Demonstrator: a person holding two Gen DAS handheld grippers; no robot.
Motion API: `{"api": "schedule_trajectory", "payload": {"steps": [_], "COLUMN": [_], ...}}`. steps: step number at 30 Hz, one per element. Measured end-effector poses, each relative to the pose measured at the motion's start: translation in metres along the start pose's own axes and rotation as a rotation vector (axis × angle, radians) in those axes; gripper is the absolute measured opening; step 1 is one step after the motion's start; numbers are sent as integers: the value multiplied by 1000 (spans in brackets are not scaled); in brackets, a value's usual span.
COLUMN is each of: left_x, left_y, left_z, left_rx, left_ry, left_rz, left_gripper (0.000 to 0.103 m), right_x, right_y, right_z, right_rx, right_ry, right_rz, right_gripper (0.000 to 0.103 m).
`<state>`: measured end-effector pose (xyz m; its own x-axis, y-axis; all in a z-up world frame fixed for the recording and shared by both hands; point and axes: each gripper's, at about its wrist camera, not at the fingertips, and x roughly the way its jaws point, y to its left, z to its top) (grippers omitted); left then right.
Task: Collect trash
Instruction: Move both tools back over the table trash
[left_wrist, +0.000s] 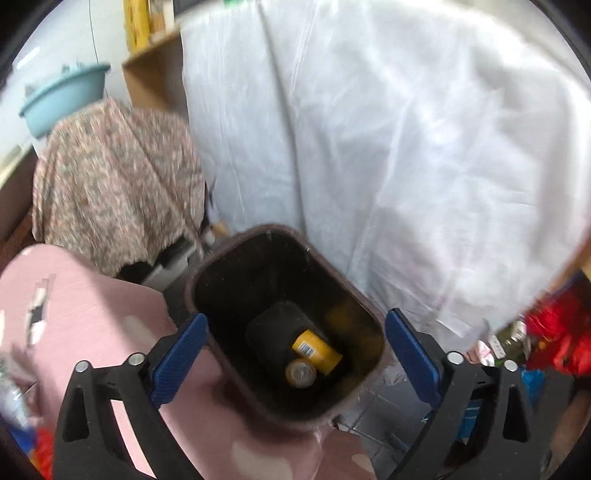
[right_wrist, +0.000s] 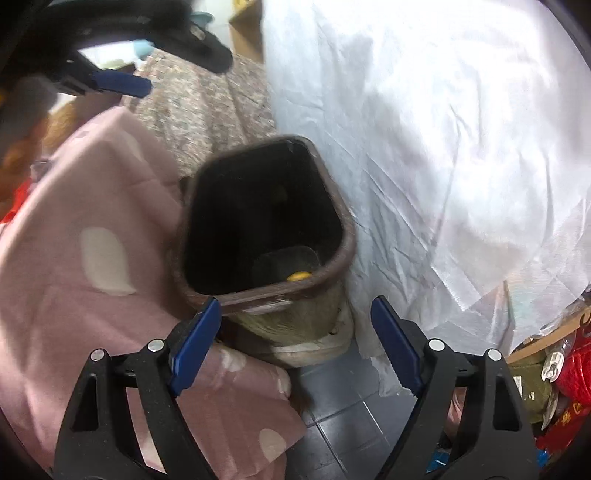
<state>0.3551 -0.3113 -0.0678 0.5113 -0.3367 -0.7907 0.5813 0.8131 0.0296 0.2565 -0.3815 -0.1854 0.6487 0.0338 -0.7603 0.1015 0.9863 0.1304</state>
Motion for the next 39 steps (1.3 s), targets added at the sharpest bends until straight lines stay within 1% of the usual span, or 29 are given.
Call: {"api": "schedule_trajectory", "payload": {"steps": [3,7,11,15,17,21,24,28,32,33,34,38,39], "left_x": [-47,-104,-152,-203,-222,-248,-261,-274,-282,-284,-285,-289,-289], "left_y": [11,36,72,108,125,156,174,196,216,221,226,241,243], "left_z": [-22,-57,-91,-129,-148,-183,-207,-237,-265,-271,-277,-300,-304], "left_rx": [24,17,-44,-117,-159,-257,-311,-355,-398,-409,-422,-467,-476], "left_ry": [-67,-129,-181,-260,-287,-292,-288,-262,-230,-227,-221,-210,-207], "left_rz": [-7,21,54,119,158,207,272,348,383,386,387,378,372], "left_gripper": [98,98,98,98,98,98,98,98,98,98,98,98,98], "right_x": [-17,-45,-78,-114,-128,-148,-158,-160,-154,-152,-149,-137,-133], "right_y": [20,55,89,128,146,188,229,285,328,334,341,363,368], "right_z": [1,6,11,16,17,21,23,24,25,25,26,29,30], "right_rx": [-45,-101,-149,-238,-271,-331,-394,-482,-523,-531,-539,-563,-571], "right_ry": [-29,-87,-153,-221,-244,-247,-235,-212,-175,-175,-171,-132,-128], "right_rz": [23,75,140,176,209,358,465,558,610,604,597,595,587], "right_gripper": [83,83,83,83,83,85,85,85,84,82,77,69,65]}}
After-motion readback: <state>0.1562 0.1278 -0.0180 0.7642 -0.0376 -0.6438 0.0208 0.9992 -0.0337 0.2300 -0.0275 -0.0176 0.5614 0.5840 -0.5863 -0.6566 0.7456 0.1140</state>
